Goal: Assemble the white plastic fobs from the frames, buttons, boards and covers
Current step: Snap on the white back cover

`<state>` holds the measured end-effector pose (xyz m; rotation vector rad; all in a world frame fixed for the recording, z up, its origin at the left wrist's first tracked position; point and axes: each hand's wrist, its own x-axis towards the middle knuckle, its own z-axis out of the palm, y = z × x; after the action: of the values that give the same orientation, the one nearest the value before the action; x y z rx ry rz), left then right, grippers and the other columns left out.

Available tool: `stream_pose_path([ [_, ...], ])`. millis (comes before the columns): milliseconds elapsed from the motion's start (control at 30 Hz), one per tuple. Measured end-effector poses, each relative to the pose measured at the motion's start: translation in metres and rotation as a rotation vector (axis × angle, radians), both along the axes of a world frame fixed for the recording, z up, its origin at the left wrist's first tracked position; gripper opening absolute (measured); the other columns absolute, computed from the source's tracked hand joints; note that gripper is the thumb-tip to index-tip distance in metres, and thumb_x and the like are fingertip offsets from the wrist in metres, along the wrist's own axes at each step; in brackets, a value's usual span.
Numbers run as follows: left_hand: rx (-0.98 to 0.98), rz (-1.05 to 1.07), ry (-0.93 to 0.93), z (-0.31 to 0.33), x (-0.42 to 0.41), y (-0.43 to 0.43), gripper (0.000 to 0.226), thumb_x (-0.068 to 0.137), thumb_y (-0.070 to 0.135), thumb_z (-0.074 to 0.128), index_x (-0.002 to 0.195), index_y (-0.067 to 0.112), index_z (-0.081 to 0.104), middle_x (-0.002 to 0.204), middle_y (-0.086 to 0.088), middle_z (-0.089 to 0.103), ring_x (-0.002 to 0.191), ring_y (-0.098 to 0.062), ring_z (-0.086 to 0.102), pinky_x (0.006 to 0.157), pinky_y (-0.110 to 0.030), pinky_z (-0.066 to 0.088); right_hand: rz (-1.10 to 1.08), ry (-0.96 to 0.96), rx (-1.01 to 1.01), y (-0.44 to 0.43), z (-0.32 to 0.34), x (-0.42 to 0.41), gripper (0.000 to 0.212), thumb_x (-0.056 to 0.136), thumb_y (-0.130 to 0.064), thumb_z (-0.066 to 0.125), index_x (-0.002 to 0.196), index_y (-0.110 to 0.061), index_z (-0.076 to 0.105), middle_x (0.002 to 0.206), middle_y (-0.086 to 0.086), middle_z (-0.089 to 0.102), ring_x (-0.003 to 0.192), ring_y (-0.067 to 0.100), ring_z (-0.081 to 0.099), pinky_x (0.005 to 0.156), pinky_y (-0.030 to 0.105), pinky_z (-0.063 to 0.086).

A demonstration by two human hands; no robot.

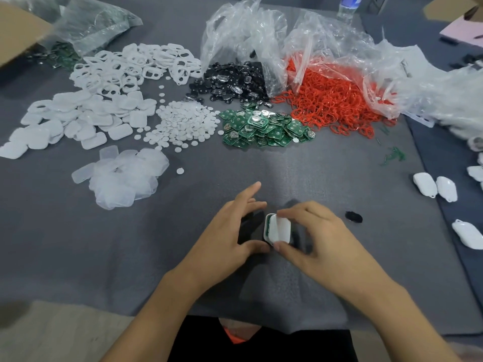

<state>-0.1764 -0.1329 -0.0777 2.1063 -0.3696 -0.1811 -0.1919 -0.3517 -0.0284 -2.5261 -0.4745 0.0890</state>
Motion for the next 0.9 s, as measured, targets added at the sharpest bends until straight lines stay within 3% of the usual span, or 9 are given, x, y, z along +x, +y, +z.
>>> stream_pose_path([
  [167,-0.020,0.020,0.032,0.000,0.002,0.000,0.099,0.084,0.023,0.085,0.156,0.050,0.022,0.136,0.021,0.062,0.138,0.012,0.040,0.112,-0.006,0.026,0.029,0.000,-0.034,0.005,0.000,0.006,0.046,0.084,-0.034,0.078,0.127,-0.027,0.064,0.112,-0.019,0.051,0.104,-0.003,0.050,0.093,0.002,0.031],
  [367,-0.012,0.044,0.040,0.003,0.002,-0.003,0.097,0.084,0.025,0.085,0.158,0.043,0.025,0.126,0.029,0.066,0.135,0.013,0.041,0.109,-0.002,0.024,0.022,0.021,-0.032,0.008,0.003,0.012,0.045,0.081,-0.032,0.081,0.123,-0.025,0.066,0.105,-0.019,0.050,0.088,-0.013,0.050,0.081,0.000,0.036],
  [500,-0.004,0.047,0.038,0.007,0.002,-0.004,0.095,0.082,0.024,0.086,0.158,0.038,0.030,0.125,0.027,0.067,0.133,0.011,0.045,0.112,-0.009,0.027,-0.019,0.035,-0.023,0.011,0.003,0.015,0.049,0.075,-0.028,0.087,0.120,-0.023,0.070,0.099,-0.019,0.050,0.081,-0.015,0.049,0.077,-0.003,0.035],
  [600,-0.015,0.044,0.052,0.011,0.002,-0.006,0.084,0.084,0.032,0.084,0.154,0.037,0.037,0.126,0.025,0.067,0.131,0.006,0.049,0.115,-0.019,0.032,-0.064,0.050,-0.045,0.015,0.004,0.018,0.051,0.072,-0.027,0.090,0.119,-0.020,0.072,0.097,-0.015,0.053,0.080,-0.003,0.056,0.075,0.002,0.041],
  [733,-0.038,0.113,0.060,0.015,0.004,-0.012,0.066,0.084,0.031,0.084,0.142,0.036,0.054,0.116,0.023,0.071,0.122,0.002,0.056,0.108,-0.022,0.040,-0.093,0.059,-0.130,0.023,0.008,0.022,0.044,0.070,-0.025,0.090,0.111,-0.020,0.075,0.085,-0.018,0.047,0.078,0.009,0.057,0.071,0.013,0.044],
  [900,-0.030,0.144,0.075,0.019,0.009,-0.017,0.039,0.075,0.015,0.088,0.109,0.032,0.076,0.100,0.018,0.074,0.106,0.006,0.059,0.090,-0.004,0.039,-0.130,0.037,-0.169,0.031,0.009,0.025,0.021,0.070,-0.025,0.086,0.087,-0.024,0.074,0.075,-0.018,0.040,0.066,0.004,0.043,0.058,0.012,0.030],
])
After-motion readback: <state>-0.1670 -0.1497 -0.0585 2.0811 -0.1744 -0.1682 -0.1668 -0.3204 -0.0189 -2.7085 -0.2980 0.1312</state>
